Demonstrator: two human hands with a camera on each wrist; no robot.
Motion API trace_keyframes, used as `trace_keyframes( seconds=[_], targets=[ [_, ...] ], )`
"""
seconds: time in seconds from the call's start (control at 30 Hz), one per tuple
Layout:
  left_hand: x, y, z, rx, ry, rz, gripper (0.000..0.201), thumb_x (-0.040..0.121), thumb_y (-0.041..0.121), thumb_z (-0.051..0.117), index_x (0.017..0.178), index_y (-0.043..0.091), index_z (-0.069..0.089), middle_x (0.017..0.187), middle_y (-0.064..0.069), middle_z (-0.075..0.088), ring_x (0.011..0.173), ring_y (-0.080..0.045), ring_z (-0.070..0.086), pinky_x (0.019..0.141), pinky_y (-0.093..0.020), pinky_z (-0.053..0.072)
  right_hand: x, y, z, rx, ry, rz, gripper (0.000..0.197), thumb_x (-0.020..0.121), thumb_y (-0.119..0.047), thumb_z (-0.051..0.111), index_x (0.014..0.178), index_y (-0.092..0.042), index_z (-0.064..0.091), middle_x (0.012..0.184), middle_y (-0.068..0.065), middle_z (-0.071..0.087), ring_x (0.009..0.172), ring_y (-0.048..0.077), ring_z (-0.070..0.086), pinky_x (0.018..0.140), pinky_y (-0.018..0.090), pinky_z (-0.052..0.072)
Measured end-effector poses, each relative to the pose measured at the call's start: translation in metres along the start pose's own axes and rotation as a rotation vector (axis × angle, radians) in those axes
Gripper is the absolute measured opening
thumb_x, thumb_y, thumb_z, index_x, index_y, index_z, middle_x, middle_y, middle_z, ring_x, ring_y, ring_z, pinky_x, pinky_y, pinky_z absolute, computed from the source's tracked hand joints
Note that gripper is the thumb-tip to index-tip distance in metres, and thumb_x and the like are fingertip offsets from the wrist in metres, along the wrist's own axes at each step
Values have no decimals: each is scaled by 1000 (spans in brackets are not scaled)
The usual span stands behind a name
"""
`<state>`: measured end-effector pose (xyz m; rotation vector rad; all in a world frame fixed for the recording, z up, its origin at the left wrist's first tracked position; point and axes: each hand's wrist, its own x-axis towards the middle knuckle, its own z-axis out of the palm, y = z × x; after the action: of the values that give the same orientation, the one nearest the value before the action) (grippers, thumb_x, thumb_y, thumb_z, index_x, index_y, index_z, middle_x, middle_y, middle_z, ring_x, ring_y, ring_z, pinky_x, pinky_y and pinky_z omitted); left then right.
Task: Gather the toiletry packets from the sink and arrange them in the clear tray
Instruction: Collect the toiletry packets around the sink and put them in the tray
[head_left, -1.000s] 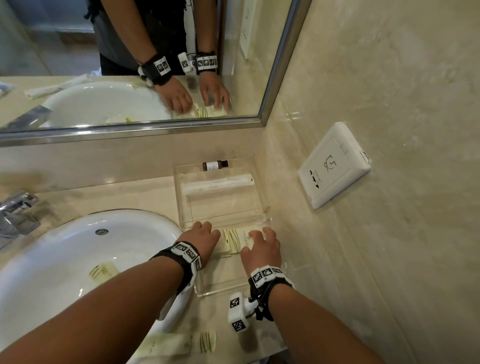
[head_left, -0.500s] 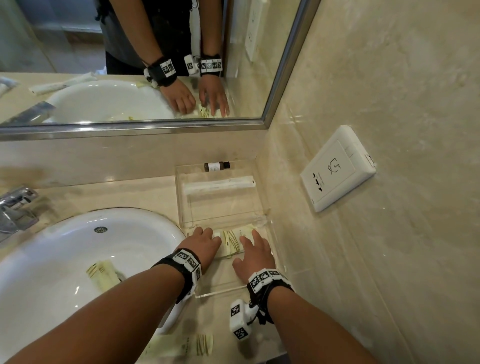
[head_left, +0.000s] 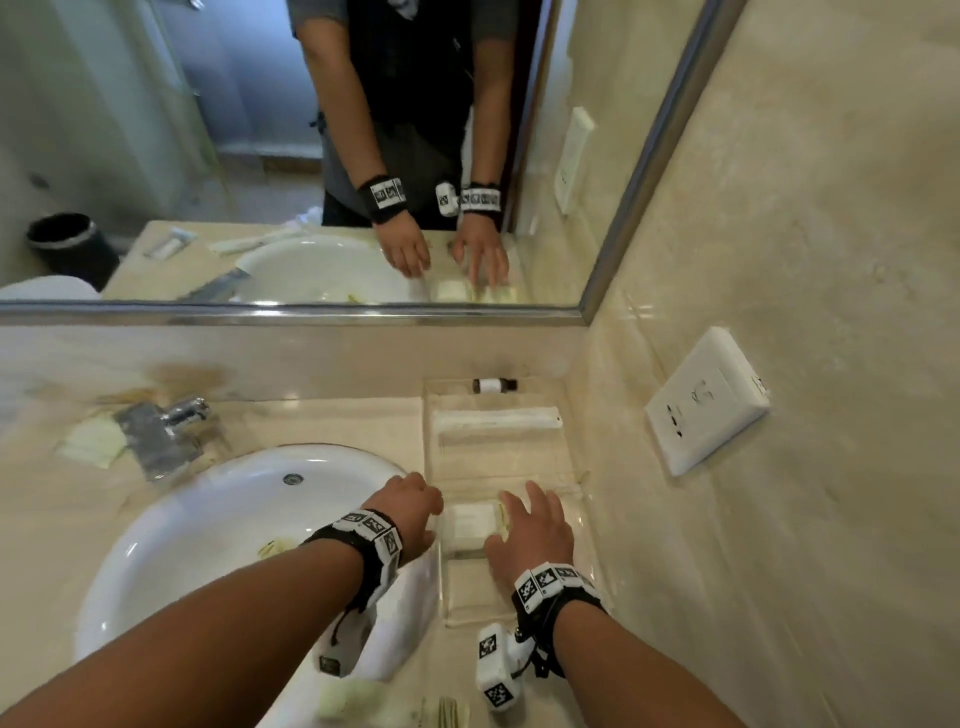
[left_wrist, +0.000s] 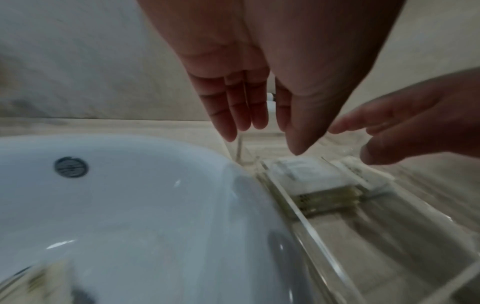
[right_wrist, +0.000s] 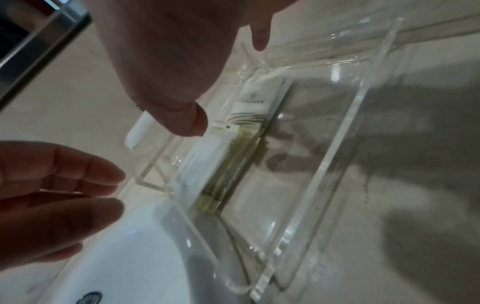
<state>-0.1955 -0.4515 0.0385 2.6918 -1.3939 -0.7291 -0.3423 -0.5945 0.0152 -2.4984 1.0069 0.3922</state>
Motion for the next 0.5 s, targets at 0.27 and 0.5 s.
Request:
trace_keyframes(
  seconds=[0.27, 0.5],
  targets=[
    [-75, -77, -37, -72, 105, -256, 38, 90, 39, 60, 127, 27, 56, 132, -5, 51, 119, -27, 51, 100, -38, 43, 2, -89, -12, -11, 4, -245, 67, 91, -43, 54, 153, -35, 31, 166, -2, 15, 152, 26, 8, 121, 45, 22],
    [-145, -150, -22, -173, 160, -423, 36, 90, 39, 60, 124, 26, 59, 127, -2, 56, 116, -24, 55, 99, -36, 45, -11, -167, 1, -48, -72, -402, 60, 90, -37, 56, 148, -32, 41, 158, 0, 31, 144, 25, 27, 116, 38, 30]
  ],
)
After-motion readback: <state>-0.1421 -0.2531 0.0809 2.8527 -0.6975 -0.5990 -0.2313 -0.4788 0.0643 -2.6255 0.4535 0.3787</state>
